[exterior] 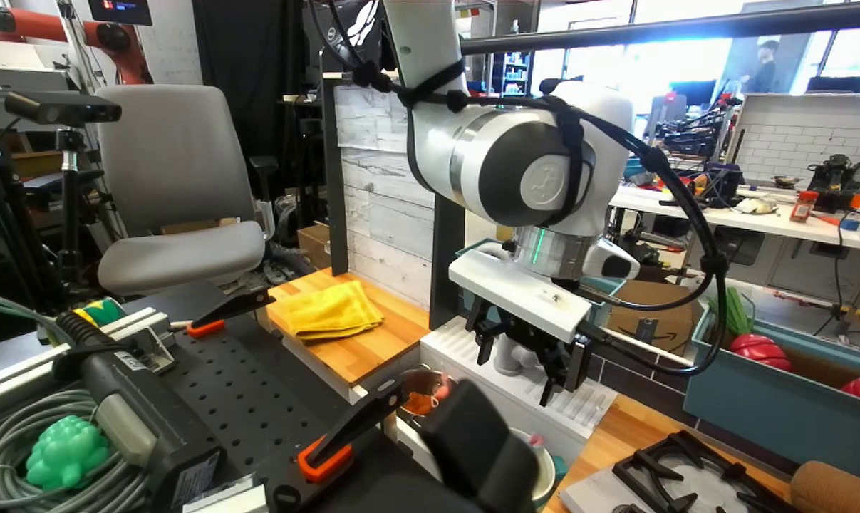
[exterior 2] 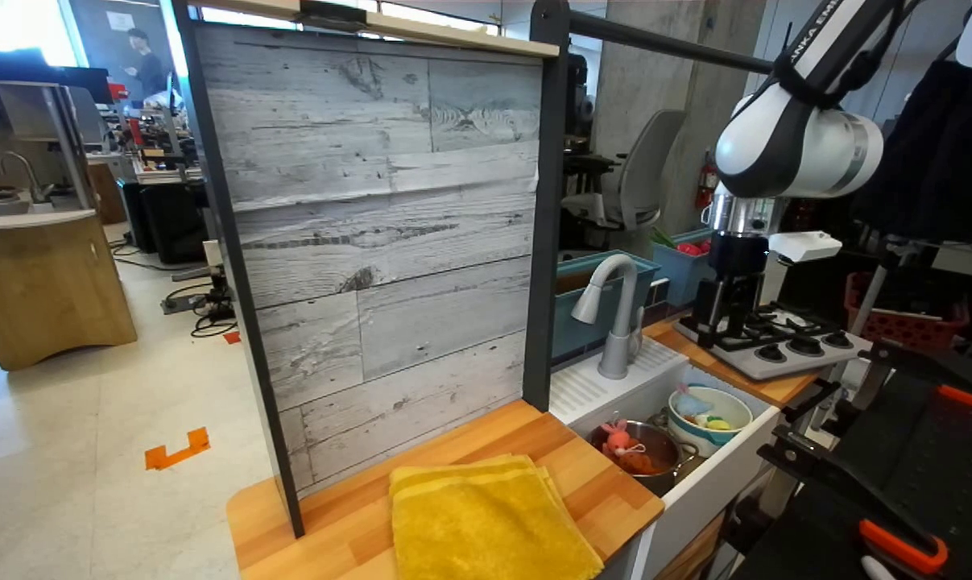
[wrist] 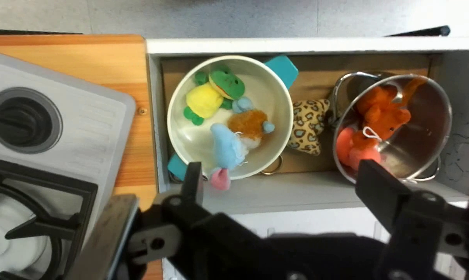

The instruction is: Pick up the object plush toys from the counter and stove and put them in the pots, then wipe the counter

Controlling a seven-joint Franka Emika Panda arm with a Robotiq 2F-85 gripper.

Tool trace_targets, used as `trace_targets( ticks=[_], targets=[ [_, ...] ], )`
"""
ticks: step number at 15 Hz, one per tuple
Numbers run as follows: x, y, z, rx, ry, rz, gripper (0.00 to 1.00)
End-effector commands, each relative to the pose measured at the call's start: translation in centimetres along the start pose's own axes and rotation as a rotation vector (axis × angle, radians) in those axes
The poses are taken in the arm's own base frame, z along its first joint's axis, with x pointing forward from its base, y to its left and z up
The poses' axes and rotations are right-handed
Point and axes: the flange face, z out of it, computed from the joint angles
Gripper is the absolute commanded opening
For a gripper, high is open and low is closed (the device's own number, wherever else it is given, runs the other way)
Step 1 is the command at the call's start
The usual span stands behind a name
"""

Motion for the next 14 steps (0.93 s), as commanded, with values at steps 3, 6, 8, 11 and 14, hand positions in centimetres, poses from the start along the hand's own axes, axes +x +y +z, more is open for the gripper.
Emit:
trace_targets(
  ticks=[3,6,8,11,14],
  targets=[
    [-4.7,-6.8,-4.4,0.046,0.077,-0.227,1.00],
    [-6.2,-13.8,-5.7,0.115,0.206,-0.269,1.00],
    [-7.3,-19.7,-5.7,0.152,0.265,-0.313,1.00],
    [-6.7,-21.9,-5.1,0.159,0.255,-0.328,1.00],
    [-7.6,-23.8,-4.8,0.161,0.261,-0.342,1.00]
  ],
)
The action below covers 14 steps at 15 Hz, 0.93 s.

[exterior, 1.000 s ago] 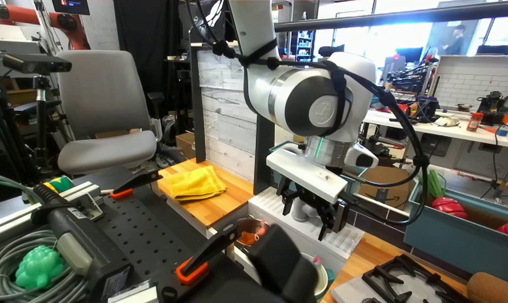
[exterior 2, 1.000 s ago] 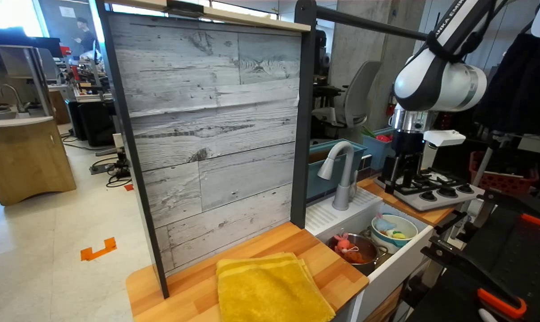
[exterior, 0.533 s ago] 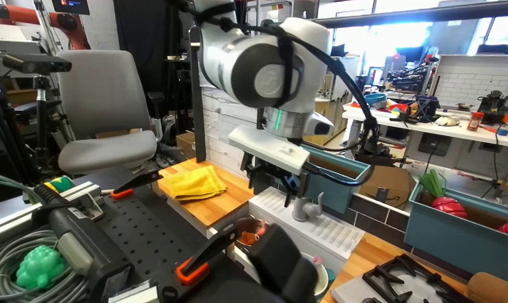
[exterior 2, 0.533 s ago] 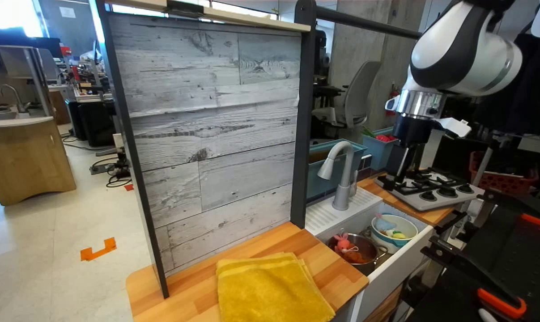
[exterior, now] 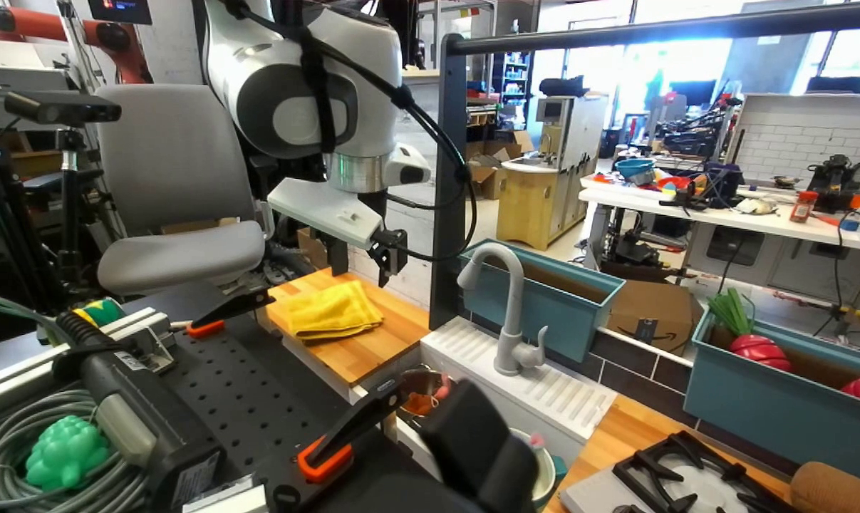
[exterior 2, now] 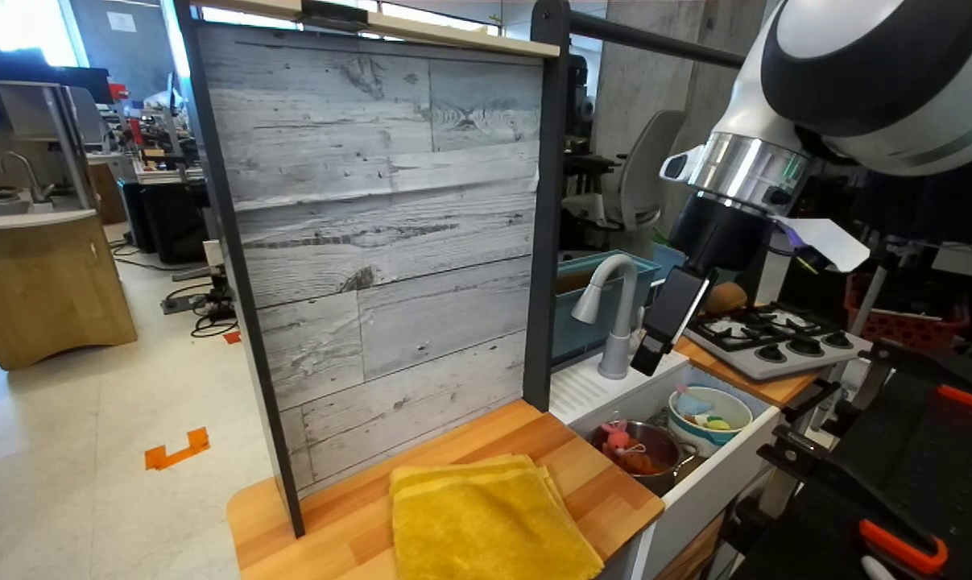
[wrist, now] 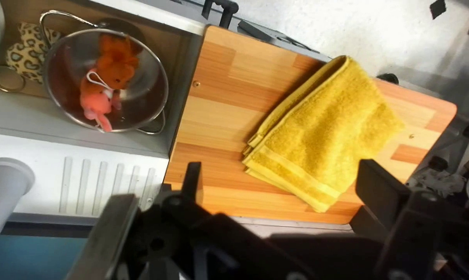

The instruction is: Pick up the object plush toys from the counter and stove and put them in the pots, then wipe the counter

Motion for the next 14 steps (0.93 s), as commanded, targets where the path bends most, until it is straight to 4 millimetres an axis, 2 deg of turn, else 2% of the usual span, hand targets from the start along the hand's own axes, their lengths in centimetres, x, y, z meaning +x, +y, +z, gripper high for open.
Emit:
trace_targets(
  ticks=[1,3,7,11,14],
  targets=[
    [0.0,0.2,0.0,-0.002,0.001,0.006,1.00],
    [0.2,0.2,0.4,0.010,0.003,0.002,1.00],
    [2.2,-3.7,4.3,0.066,0.008,-0.144,1.00],
    [3.7,-7.4,11.2,0.083,-0.024,-0.223,1.00],
    [5.2,-9.7,16.0,0.095,0.030,-0.222,1.00]
  ],
)
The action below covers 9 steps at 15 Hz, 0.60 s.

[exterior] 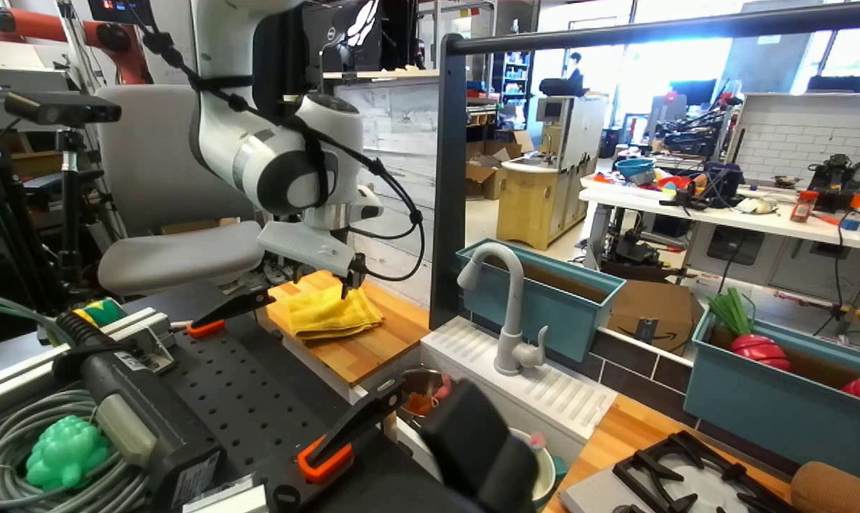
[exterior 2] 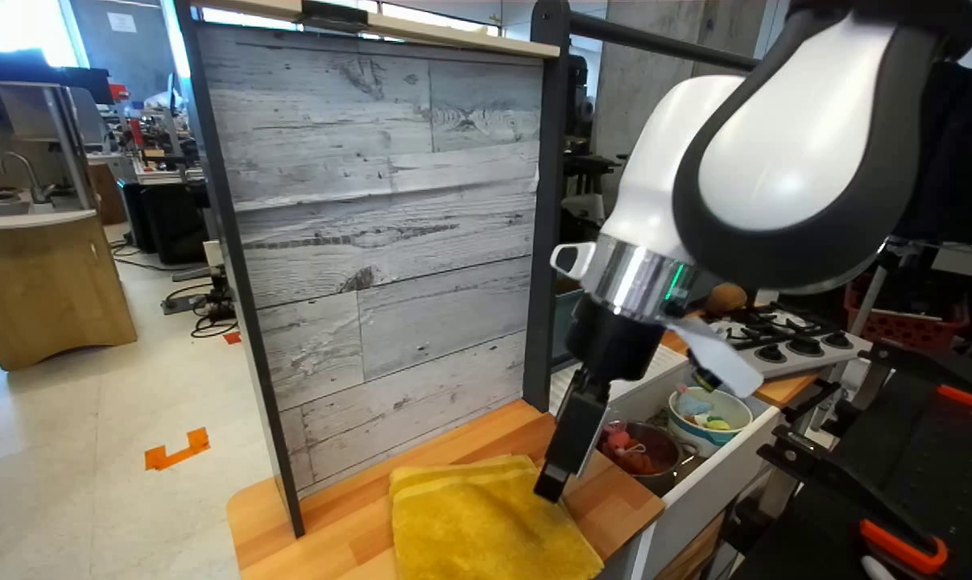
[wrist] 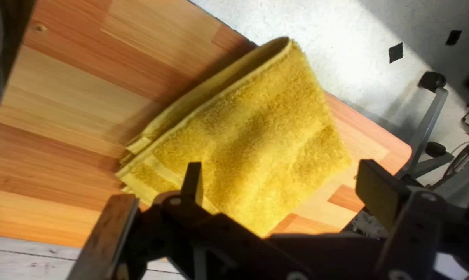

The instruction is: Pick up the object plush toys from the counter and stove and put them in the pots, then wipe the counter

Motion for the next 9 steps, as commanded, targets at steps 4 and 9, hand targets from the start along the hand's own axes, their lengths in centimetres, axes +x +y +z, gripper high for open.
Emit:
trace_targets(
  ticks=[4,9],
  targets=[
    [3.0,-1.7,5.9,0.002,0.114,0.026,1.00],
    [3.9,-0.7,8.0,-0.020,0.126,0.068,1.00]
  ],
)
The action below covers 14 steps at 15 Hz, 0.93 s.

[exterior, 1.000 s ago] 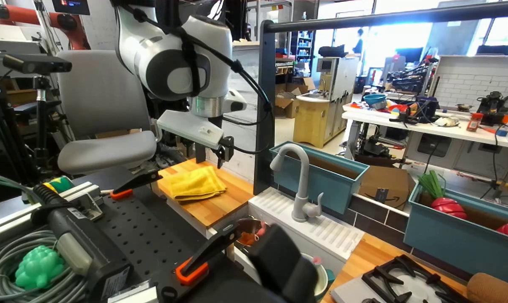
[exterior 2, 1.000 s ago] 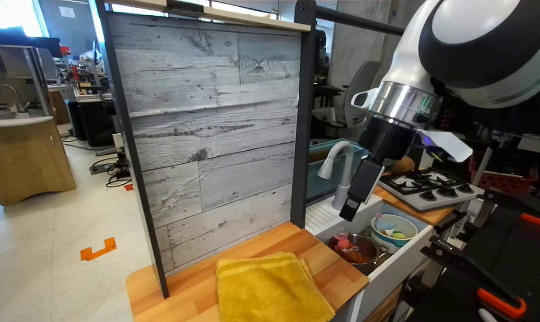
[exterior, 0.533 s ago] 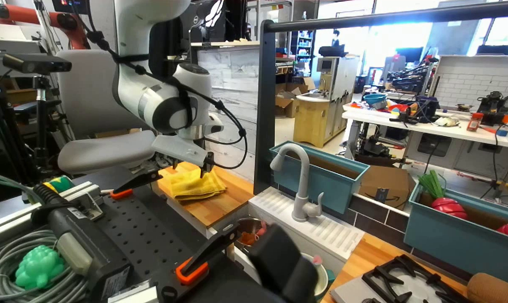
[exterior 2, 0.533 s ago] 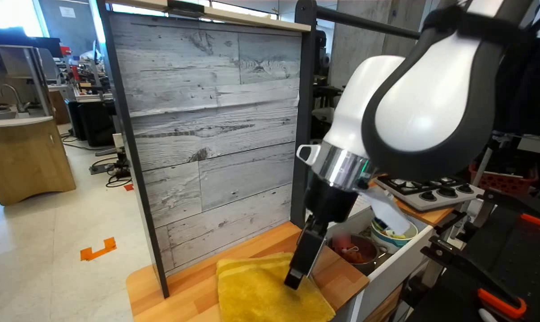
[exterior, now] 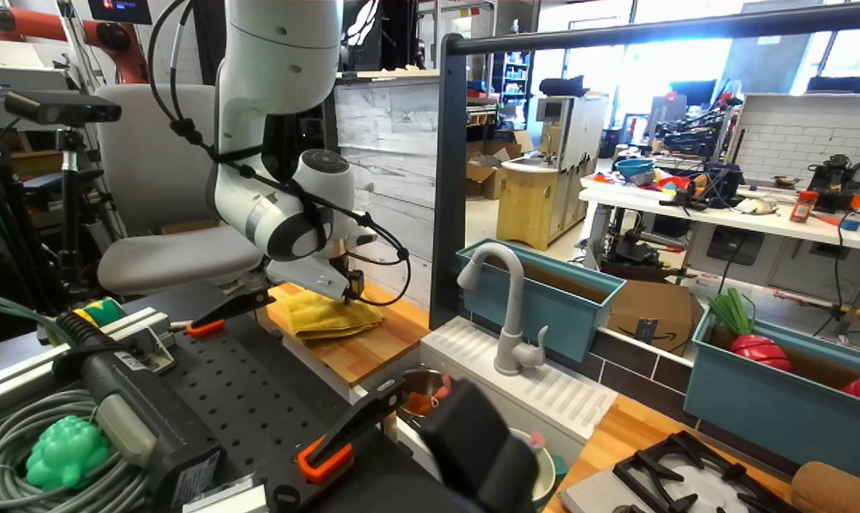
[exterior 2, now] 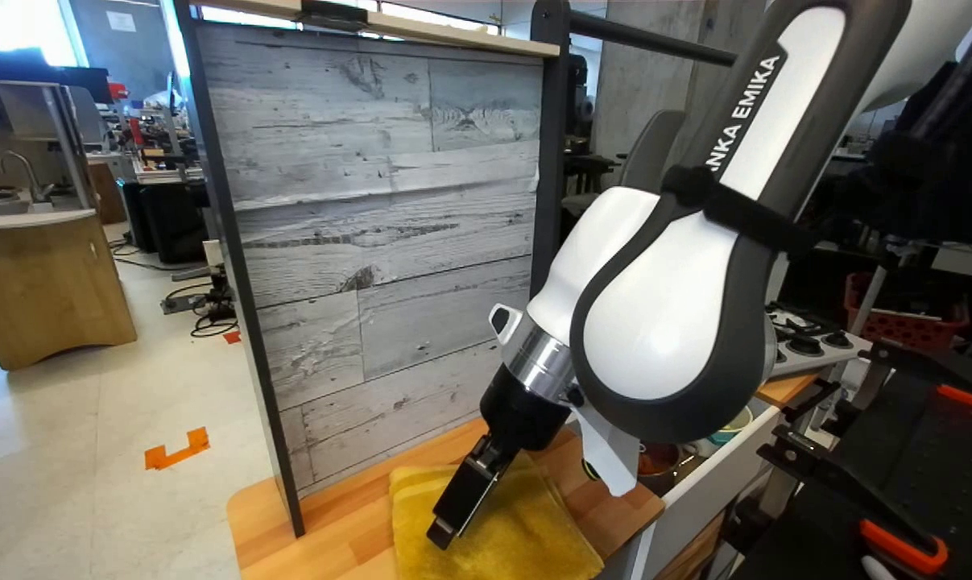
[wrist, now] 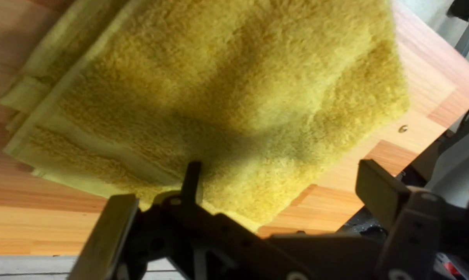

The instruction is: Pick up the object plush toys from the counter and stove and put them in the pots, then wipe the counter

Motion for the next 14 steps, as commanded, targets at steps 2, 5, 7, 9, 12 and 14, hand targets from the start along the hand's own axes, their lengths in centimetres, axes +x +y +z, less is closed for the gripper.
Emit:
trace_targets(
  ticks=[2,5,7,9,12,14],
  targets=[
    [-1.3,0.9,-0.4,-0.052,-0.160,0.075,1.00],
    [-2.6,1.1,-1.2,-0.067,-0.314,0.107,1.00],
    [-2.8,1.3,-1.4,-0.096,-0.389,0.102,1.00],
    [-2.6,1.7,-0.6,-0.073,-0.347,0.088,1.00],
    [-2.6,1.6,-0.5,-0.110,-0.366,0.069,1.00],
    [-2.4,2.6,-0.1,-0.147,-0.314,0.015,1.00]
  ],
)
